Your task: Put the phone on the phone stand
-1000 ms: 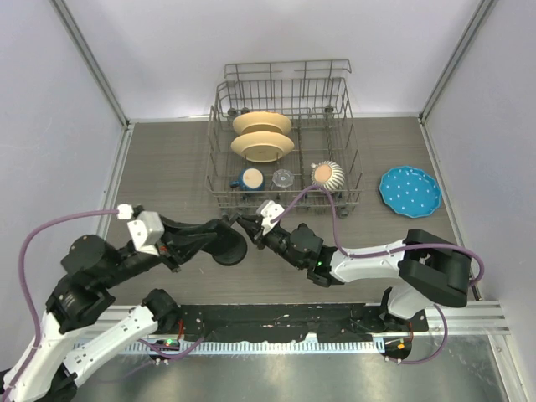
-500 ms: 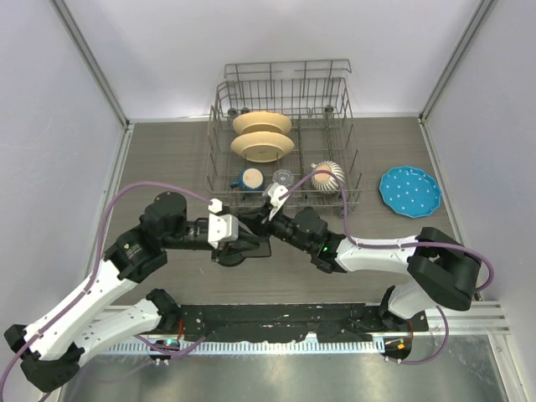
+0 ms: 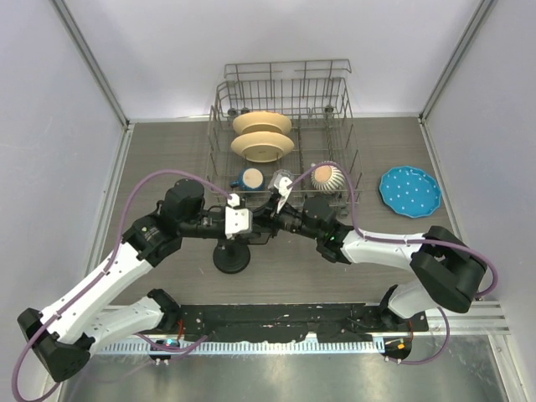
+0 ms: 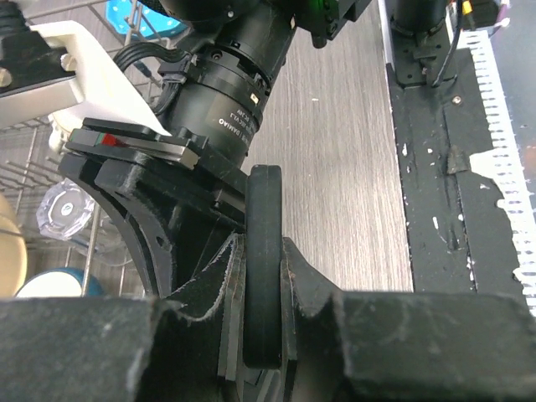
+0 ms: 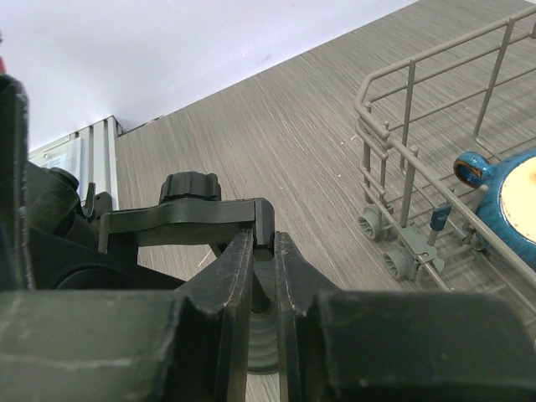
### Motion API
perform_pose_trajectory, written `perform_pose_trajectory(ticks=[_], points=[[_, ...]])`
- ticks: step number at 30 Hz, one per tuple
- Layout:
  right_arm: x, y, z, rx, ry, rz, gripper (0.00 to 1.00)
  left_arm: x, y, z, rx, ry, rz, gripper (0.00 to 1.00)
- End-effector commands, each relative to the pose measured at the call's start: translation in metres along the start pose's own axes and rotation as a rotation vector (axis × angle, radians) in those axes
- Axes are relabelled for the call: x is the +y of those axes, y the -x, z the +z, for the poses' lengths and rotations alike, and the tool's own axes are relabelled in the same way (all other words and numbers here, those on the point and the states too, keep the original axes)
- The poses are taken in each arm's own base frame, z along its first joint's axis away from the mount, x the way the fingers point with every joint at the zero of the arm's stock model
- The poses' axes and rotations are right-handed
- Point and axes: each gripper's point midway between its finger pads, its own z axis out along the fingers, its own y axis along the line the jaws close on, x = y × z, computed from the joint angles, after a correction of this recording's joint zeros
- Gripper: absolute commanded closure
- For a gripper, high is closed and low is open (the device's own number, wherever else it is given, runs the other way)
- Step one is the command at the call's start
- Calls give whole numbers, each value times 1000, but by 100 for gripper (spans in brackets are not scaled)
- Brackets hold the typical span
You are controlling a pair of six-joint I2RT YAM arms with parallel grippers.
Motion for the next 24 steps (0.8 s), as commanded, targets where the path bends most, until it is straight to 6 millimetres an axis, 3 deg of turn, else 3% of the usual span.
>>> perform_pose_trajectory(ticks=[1,19,21,24], points=[[33,35,-1,-74,154,22,99,35,40,-8,-138,83,117,100],[41,28,1,-30,273,6,99,52,26,-13,-107,68,51,100],[38,28,2,-35,251,8,99,55,26,-15,-96,84,46,100],[14,33,-2,-81,96,3,99,61,25,-23,-78,167,15,100]])
